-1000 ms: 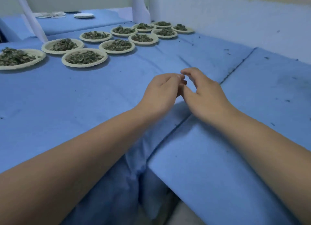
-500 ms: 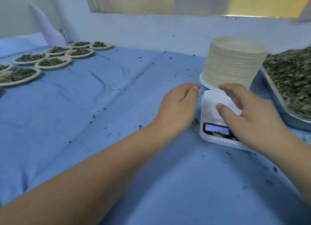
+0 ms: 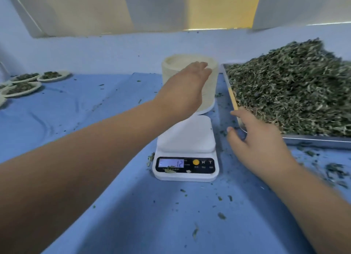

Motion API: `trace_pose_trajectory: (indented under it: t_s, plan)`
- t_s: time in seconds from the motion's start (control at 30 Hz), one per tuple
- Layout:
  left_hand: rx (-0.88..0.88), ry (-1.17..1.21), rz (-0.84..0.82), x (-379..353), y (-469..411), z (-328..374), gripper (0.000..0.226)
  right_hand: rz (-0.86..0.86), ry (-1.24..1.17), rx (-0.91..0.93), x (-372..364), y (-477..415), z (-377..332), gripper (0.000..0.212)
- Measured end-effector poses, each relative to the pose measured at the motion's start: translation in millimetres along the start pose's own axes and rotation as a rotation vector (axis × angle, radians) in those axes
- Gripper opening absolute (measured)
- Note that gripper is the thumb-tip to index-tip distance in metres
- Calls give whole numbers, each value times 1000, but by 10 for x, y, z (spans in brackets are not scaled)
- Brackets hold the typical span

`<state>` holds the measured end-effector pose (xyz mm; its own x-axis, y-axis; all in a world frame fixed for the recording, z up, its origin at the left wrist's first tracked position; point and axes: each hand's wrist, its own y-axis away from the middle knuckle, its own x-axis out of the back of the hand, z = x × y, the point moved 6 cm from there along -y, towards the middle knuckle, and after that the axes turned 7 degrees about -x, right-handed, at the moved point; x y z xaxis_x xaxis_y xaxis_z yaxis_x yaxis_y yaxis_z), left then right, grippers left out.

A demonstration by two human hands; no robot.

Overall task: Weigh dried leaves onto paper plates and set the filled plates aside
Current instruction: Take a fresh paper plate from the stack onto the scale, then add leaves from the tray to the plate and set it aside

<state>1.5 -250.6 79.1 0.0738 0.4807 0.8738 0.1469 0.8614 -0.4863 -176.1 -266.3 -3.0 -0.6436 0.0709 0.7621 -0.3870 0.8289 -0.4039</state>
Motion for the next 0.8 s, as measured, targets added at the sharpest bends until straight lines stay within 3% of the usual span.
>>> trace_pose_trajectory:
  t_s: [0.17, 0.43, 0.8]
  plan:
    - [88, -283, -146, -57, -349, -238, 51, -40, 0, -27, -49, 11, -15, 39]
    - [-44, -432, -235, -41, -444, -249, 16, -18, -28, 5, -79, 32, 2, 39]
    - [-149, -566, -279, -61, -489, -284, 31, -62, -8, -28, -76, 35, -29, 38]
